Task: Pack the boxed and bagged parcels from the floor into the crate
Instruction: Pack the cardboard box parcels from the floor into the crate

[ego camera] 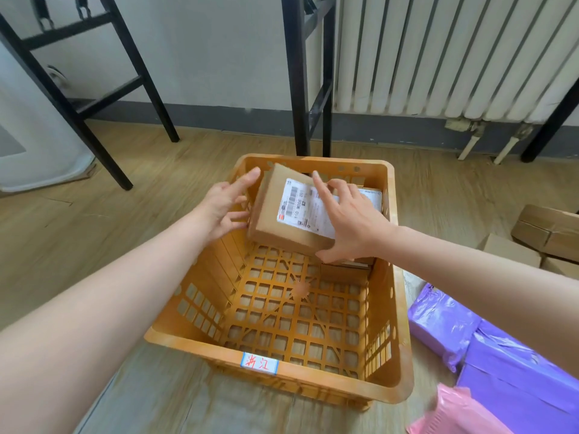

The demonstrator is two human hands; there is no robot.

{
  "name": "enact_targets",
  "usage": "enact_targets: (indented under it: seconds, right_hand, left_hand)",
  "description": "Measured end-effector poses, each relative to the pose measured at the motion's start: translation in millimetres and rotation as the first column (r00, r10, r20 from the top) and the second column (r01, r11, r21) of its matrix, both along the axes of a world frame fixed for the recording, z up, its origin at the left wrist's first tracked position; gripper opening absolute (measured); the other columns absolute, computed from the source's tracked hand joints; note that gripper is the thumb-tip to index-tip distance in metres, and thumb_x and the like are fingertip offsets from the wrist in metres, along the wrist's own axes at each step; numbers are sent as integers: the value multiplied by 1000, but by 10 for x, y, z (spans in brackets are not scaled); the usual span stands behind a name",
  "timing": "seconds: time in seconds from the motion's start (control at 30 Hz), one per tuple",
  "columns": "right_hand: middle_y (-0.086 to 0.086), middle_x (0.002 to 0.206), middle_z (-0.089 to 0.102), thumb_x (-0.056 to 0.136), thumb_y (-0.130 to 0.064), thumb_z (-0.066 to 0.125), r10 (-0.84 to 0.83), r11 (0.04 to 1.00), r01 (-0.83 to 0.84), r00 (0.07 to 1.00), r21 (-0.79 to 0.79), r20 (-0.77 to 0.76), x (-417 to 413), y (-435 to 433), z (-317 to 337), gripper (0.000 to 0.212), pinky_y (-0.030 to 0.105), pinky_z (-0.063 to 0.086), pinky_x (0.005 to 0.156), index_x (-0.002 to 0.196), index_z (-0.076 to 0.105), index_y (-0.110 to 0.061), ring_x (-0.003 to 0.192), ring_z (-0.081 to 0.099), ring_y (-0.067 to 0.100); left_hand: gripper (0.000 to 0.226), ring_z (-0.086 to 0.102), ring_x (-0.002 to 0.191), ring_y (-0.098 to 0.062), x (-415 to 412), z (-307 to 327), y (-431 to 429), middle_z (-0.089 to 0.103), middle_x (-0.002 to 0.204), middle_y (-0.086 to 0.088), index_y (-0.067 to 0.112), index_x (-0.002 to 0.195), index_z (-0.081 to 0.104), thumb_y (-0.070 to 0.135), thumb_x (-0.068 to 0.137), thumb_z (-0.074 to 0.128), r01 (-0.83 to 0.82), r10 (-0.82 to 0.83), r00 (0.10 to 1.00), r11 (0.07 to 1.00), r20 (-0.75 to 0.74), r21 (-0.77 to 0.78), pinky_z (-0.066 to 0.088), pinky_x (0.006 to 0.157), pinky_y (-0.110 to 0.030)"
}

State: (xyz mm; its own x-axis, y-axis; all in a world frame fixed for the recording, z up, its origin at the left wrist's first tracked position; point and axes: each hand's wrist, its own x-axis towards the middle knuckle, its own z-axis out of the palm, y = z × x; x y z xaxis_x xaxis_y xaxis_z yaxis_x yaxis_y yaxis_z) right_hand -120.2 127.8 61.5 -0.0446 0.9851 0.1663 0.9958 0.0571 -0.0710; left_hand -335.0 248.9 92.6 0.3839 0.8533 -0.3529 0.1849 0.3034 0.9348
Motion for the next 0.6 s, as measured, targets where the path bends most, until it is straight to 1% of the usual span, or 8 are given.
enact_targets:
  seconds: [0.07, 0.13, 0.2, 0.3, 0.37, 0.47, 0.53, 0.6]
  right_hand:
    - [12, 142, 27, 54, -70, 68, -103, 995, 103, 982, -10, -161, -13, 14, 3, 135, 44, 38, 102, 148, -17, -23, 127, 34, 30]
    - [11, 141, 28, 53, -73, 67, -220, 975, 214, 914, -57, -339, -46, 47, 9, 135, 46, 40, 101, 149, -14, -24, 127, 34, 29]
    - [12, 142, 28, 51, -76, 67, -334, 942, 307, 806, -137, -489, -96, 117, 23, 135, 49, 41, 101, 149, -10, -25, 130, 34, 31]
    - [15, 153, 16, 51, -78, 69, -448, 894, 354, 665, -275, -597, -212, 225, 41, 138, 55, 31, 108, 150, -10, -23, 139, 23, 37]
    - [16, 156, 9, 53, -78, 69, -470, 883, 338, 640, -326, -608, -294, 223, 9, 139, 55, 25, 111, 150, -12, -20, 143, 15, 37]
    - [16, 157, 6, 62, -71, 70, -419, 905, 248, 656, -345, -627, -387, 128, -136, 133, 51, 20, 113, 150, -13, -16, 145, 11, 34]
    - [14, 156, 15, 68, -60, 73, -388, 917, 175, 603, -359, -697, -375, 77, -233, 123, 47, 22, 115, 151, -6, -15, 143, 18, 29]
    - [9, 148, 33, 73, -47, 75, -336, 936, 100, 544, -337, -769, -361, 45, -310, 105, 45, 31, 113, 150, 10, -18, 137, 33, 23]
  left_hand:
    - [127, 35, 135, -43, 20, 31, -5, 29, 153, -16, 26, 150, 18, 68, 44, 75, -97, 98, 991, 995, 89, -16, 34, 106, -59]
    - [126, 26, 139, -43, 53, 18, -56, 24, 155, -13, 28, 150, 17, 73, 44, 71, -174, 175, 981, 985, 85, -12, 28, 108, -64]
    - [123, 29, 136, -41, 116, -14, -152, 29, 151, -12, 27, 149, 19, 73, 46, 70, -168, 169, 980, 986, 100, -21, 30, 105, -65]
    - [115, 39, 130, -36, 282, -97, -314, 44, 138, -7, 26, 145, 23, 68, 52, 76, -103, 106, 984, 994, 141, -33, 33, 103, -66]
    - [107, 47, 122, -29, 391, -211, -402, 51, 127, -2, 27, 141, 23, 63, 56, 77, -152, 152, 980, 988, 131, -14, 37, 102, -58]
    - [93, 53, 113, -22, 397, -437, -410, 53, 128, -3, 28, 137, 25, 52, 65, 78, -217, 215, 972, 976, 90, 8, 42, 93, -44]
    - [87, 56, 105, -17, 327, -544, -329, 55, 126, -2, 28, 135, 29, 44, 67, 79, -185, 184, 982, 983, 47, 16, 43, 87, -40]
    - [88, 56, 104, -15, 270, -641, -252, 56, 125, -1, 26, 133, 32, 40, 60, 79, -143, 142, 990, 989, 7, 24, 43, 83, -38]
